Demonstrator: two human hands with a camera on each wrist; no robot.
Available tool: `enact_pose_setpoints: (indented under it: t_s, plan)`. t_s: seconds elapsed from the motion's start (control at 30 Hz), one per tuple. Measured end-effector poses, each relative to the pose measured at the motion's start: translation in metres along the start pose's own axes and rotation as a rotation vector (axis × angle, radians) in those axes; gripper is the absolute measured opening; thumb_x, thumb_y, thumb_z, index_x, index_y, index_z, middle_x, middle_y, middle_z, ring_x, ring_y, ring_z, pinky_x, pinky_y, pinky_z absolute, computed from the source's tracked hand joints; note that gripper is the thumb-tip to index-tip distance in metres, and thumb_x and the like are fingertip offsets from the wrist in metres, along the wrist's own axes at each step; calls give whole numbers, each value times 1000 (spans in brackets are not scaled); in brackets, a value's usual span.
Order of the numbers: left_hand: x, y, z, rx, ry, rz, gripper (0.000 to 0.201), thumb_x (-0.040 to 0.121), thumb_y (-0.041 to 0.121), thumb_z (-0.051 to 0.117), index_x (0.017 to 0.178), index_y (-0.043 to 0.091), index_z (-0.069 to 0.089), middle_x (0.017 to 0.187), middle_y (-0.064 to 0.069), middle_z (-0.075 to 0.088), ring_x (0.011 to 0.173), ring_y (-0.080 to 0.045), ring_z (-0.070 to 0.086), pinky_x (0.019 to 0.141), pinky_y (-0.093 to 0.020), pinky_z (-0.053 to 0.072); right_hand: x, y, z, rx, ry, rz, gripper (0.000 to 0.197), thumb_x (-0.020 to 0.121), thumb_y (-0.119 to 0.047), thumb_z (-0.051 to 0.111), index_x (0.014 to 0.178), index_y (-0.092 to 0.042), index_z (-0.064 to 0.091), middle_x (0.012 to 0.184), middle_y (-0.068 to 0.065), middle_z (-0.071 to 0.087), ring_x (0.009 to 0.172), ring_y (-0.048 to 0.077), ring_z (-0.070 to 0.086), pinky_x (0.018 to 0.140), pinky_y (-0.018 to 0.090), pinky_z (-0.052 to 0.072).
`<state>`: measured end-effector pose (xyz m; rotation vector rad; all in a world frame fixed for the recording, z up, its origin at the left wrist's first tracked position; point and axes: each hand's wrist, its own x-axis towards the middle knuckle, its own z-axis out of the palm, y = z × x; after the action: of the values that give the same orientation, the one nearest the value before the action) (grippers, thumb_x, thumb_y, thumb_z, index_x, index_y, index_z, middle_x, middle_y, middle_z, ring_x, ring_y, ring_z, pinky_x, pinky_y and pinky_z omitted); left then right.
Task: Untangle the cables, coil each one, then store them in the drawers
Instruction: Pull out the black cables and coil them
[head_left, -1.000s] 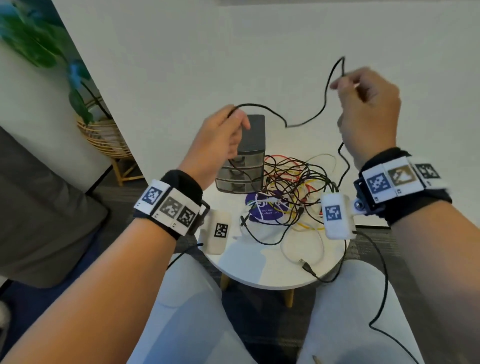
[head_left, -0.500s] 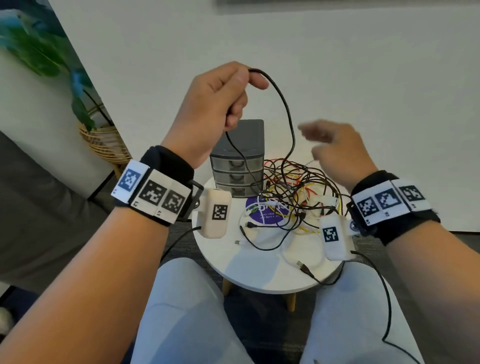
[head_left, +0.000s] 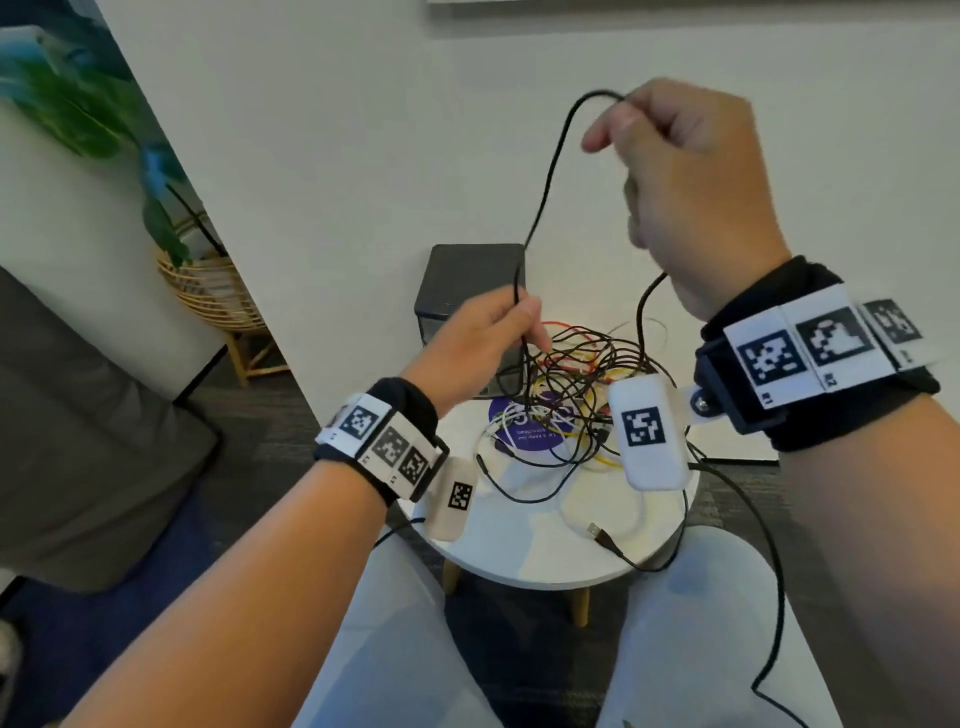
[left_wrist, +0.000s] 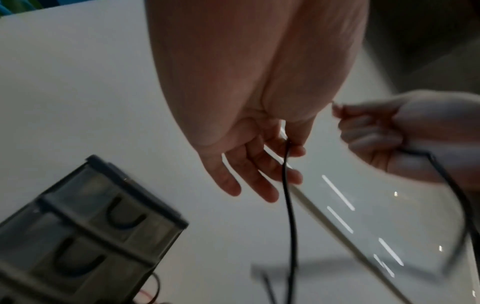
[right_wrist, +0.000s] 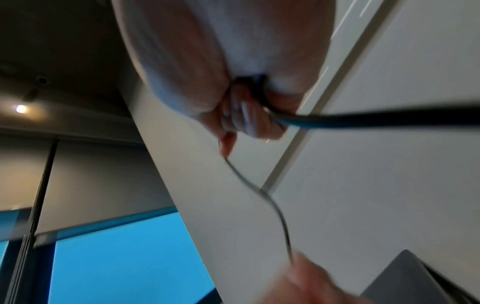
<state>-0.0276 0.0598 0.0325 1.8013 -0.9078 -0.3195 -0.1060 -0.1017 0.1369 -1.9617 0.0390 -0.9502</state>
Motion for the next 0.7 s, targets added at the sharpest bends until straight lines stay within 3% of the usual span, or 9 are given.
enact_pose_setpoints:
  t_s: [0.07, 0.13, 0.23, 0.3, 0.4, 0.5, 0.6, 0.7]
  plan:
    - [-5, -6, 8, -73, -34, -56, 37, 110, 26, 39, 83, 25, 63, 85, -5, 71, 103, -34, 68, 104, -45, 51, 5, 3, -8, 10, 88, -15, 26, 98, -29, 46, 83, -28, 68, 47, -18, 44, 48, 6, 34, 53, 30, 27]
    - [-8, -9, 12, -201, -31, -86, 36, 111, 22, 36, 84, 13, 58, 73, -4, 63, 87, -28, 69, 96, -34, 55, 9, 13, -16, -49, 135, -4, 27, 98, -29, 45, 88, -24, 70, 46, -18, 43, 46, 7, 34, 52, 26, 25]
    - [-10, -12, 7, -400, 23, -143, 37, 111, 26, 36, 81, 14, 54, 62, 2, 39, 60, -16, 45, 77, -34, 52, 10, 37, -26, -233, 133, 39, 30, 99, -30, 45, 95, -21, 73, 49, -21, 46, 47, 3, 39, 54, 25, 27]
    - [-13, -9, -3, -600, 41, -163, 34, 107, 26, 40, 78, 15, 53, 62, 2, 25, 54, -14, 25, 57, -28, 36, 5, 55, -29, -346, 86, 94, 29, 101, -29, 45, 98, -22, 73, 57, -17, 49, 49, 2, 39, 54, 27, 28]
    - [-17, -3, -22, -893, 44, -103, 26, 96, 21, 38, 77, 12, 53, 63, 2, 16, 50, -12, 12, 46, -26, 14, -14, 82, -27, -479, -84, 166, 30, 105, -29, 45, 110, -19, 73, 70, -12, 55, 55, 5, 41, 53, 24, 29]
    - [-19, -1, -45, -1105, 97, -47, 33, 100, 19, 32, 81, 11, 57, 58, 6, 25, 47, -9, 13, 42, -24, 13, -41, 101, -18, -523, -310, 180, 31, 106, -34, 46, 113, -20, 73, 84, -7, 66, 63, 4, 50, 58, 20, 34]
    - [-18, 1, -63, -1192, 128, 21, 36, 107, 25, 35, 90, 12, 64, 57, 9, 34, 44, -8, 18, 39, -19, 17, -62, 112, -8, -515, -554, 154, 35, 105, -41, 46, 113, -21, 73, 93, 4, 73, 81, 24, 65, 75, 37, 52]
    - [-17, 6, -68, -1175, 148, 20, 37, 107, 27, 35, 114, 9, 67, 59, 8, 34, 42, -8, 23, 39, -19, 19, -78, 113, 2, -511, -701, 87, 47, 101, -52, 42, 103, -15, 71, 93, 6, 73, 89, 25, 65, 86, 47, 52]
